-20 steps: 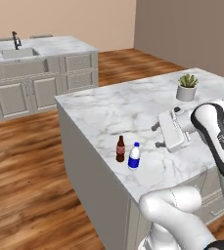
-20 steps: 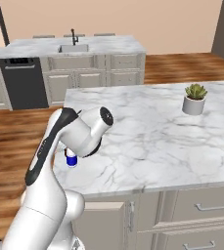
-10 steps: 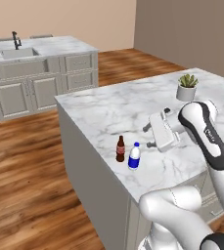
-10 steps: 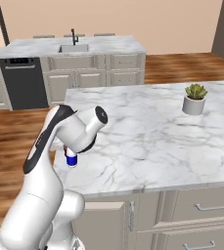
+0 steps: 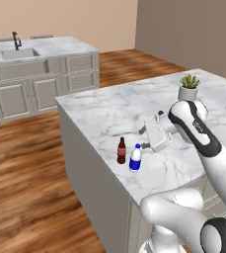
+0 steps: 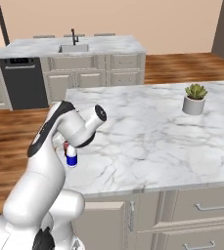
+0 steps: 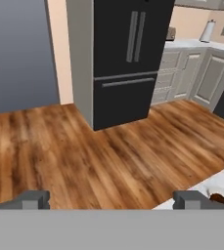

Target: Pick the bottled water, bottled drink, water bottle from the counter and place them in the open cabinet.

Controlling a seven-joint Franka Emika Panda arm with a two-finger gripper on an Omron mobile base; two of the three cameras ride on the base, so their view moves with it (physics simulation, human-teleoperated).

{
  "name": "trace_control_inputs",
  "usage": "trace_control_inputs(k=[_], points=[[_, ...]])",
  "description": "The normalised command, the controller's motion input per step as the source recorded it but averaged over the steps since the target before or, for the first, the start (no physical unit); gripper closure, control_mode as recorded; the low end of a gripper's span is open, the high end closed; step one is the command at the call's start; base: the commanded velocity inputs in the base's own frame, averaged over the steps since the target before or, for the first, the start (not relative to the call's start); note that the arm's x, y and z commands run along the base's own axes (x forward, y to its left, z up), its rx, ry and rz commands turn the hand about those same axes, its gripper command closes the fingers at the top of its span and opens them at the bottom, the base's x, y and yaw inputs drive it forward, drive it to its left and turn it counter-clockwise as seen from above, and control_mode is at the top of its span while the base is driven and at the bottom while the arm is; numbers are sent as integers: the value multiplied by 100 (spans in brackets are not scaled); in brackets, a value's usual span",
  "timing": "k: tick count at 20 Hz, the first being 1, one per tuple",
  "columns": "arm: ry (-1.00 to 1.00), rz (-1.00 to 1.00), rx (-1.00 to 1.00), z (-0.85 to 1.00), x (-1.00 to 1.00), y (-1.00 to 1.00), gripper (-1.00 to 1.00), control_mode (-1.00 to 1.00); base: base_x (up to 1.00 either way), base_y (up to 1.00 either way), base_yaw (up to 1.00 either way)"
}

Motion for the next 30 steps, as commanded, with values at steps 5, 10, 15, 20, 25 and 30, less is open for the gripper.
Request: trace_control_inputs(k=[5,10,15,20,25,30], points=[[2,0,0,-16,27,0,-100,-100,0,0,0],[0,0,-1,-19,21,4,-100,-100,0,0,0],[0,-3,-6,-12,14,14,-100,-100,0,0,0],[0,-5,-5,-6,19,16,-100,-100,0,0,0],[0,-5,-4,-9,23,10,-100,-100,0,0,0],[1,-4,-5,-10,16,1,-100,-100,0,0,0]])
